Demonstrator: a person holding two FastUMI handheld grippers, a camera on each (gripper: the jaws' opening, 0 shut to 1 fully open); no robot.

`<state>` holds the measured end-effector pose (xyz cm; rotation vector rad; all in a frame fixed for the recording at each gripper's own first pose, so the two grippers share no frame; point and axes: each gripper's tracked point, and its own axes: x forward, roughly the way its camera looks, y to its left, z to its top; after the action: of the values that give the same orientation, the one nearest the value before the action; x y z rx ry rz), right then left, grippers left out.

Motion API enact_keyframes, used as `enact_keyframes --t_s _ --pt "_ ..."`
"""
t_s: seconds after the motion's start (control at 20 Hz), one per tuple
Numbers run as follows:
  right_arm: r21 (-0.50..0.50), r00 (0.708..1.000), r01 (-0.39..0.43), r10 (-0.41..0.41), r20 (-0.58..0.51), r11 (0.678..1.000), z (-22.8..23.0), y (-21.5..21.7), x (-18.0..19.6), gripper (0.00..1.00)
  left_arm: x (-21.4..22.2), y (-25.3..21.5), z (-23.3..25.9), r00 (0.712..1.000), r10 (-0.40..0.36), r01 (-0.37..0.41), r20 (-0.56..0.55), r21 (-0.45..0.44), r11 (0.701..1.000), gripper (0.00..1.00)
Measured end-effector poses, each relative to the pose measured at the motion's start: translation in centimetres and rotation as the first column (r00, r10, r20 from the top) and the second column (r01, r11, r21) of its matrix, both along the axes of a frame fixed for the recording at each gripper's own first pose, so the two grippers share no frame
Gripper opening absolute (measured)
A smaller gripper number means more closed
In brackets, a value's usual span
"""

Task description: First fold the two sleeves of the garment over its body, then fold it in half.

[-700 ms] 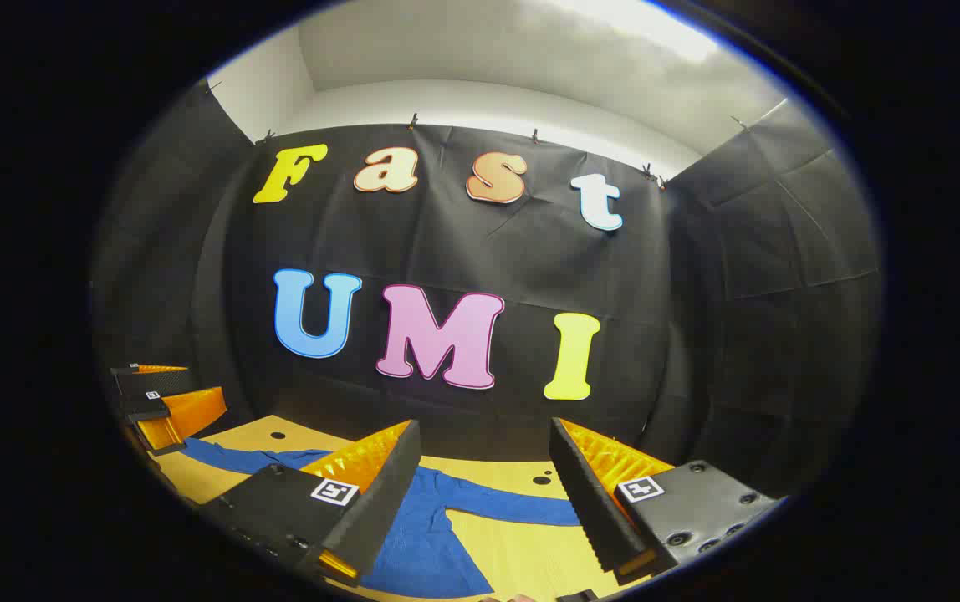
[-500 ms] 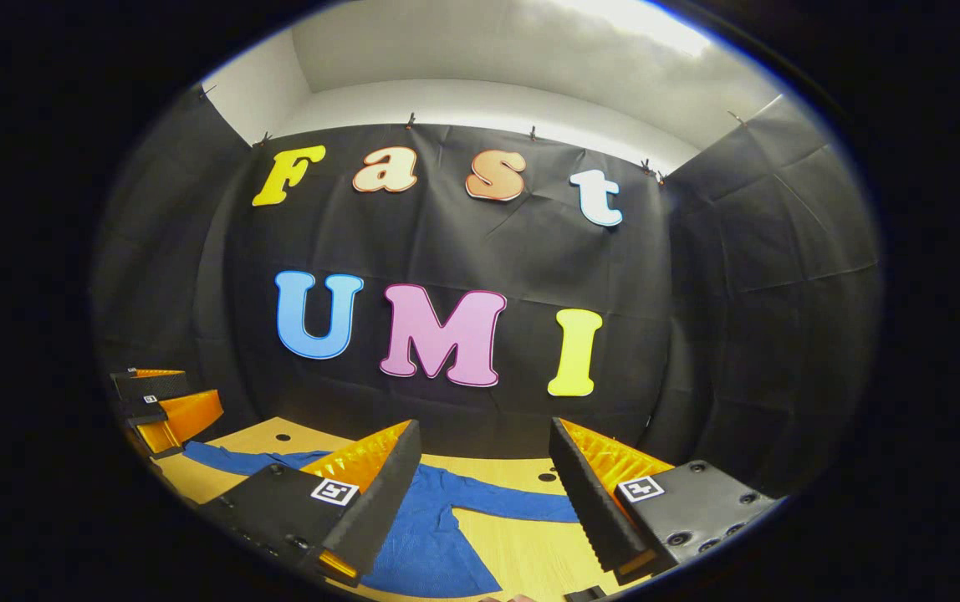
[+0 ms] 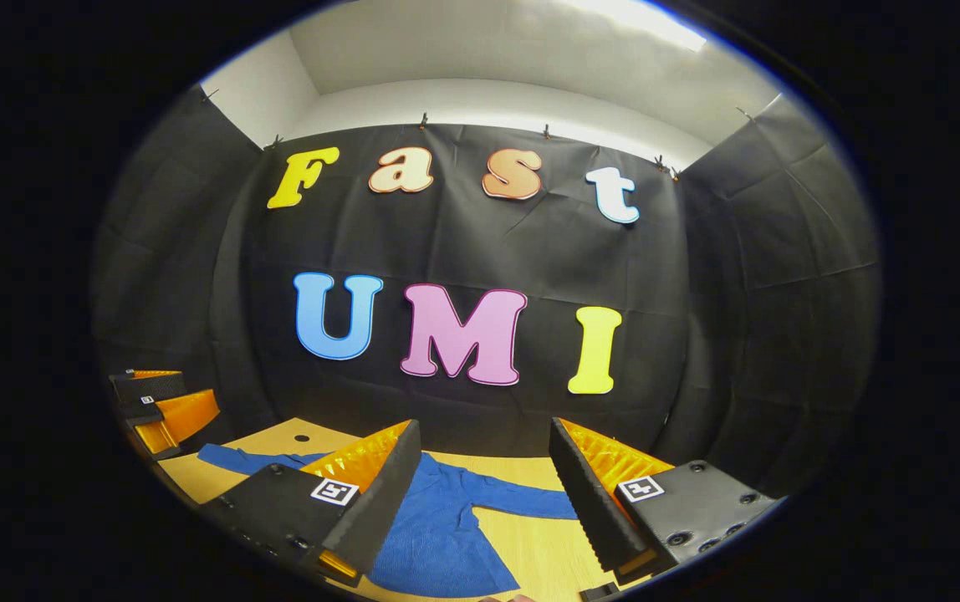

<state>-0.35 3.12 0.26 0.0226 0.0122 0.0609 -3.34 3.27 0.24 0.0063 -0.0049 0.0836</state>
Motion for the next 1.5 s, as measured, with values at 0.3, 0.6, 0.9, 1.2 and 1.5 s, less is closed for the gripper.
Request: enact_keyframes --t_s 0.3,0.6,0.9,1.2,1.5 --pt "0.022 1.0 0.009 -0.009 -0.005 1.0 0.3 -0.2 -0.1 0.96 -0.1 -0.2 0.6 1.0 -0.004 0.004 0.01 0.018 1.0 0.82" --pt "0.009 1.0 0.018 -0.018 -0.009 1.0 0.0 -0.7 0.1 0.96 0.5 0.2 0.6 1.0 0.002 -0.002 0.004 0.039 0.999 0.82" --pt "-0.009 0.999 0.044 -0.044 -0.009 0.999 -0.1 -1.7 0.9 0.96 1.0 0.3 -0.2 1.0 -0.008 0.009 -0.023 0.019 1.0 0.82" --pt "-0.021 0.998 0.063 -0.064 -0.027 0.998 -0.5 -2.3 1.5 0.96 1.4 1.0 -0.7 0.999 -0.002 0.002 -0.033 -0.002 1.0 0.82" --pt "-0.069 0.998 0.06 -0.058 0.025 0.996 1.7 -2.6 3.5 0.96 1.7 2.0 -1.1 0.999 0.0 0.001 -0.043 0.012 1.0 0.82"
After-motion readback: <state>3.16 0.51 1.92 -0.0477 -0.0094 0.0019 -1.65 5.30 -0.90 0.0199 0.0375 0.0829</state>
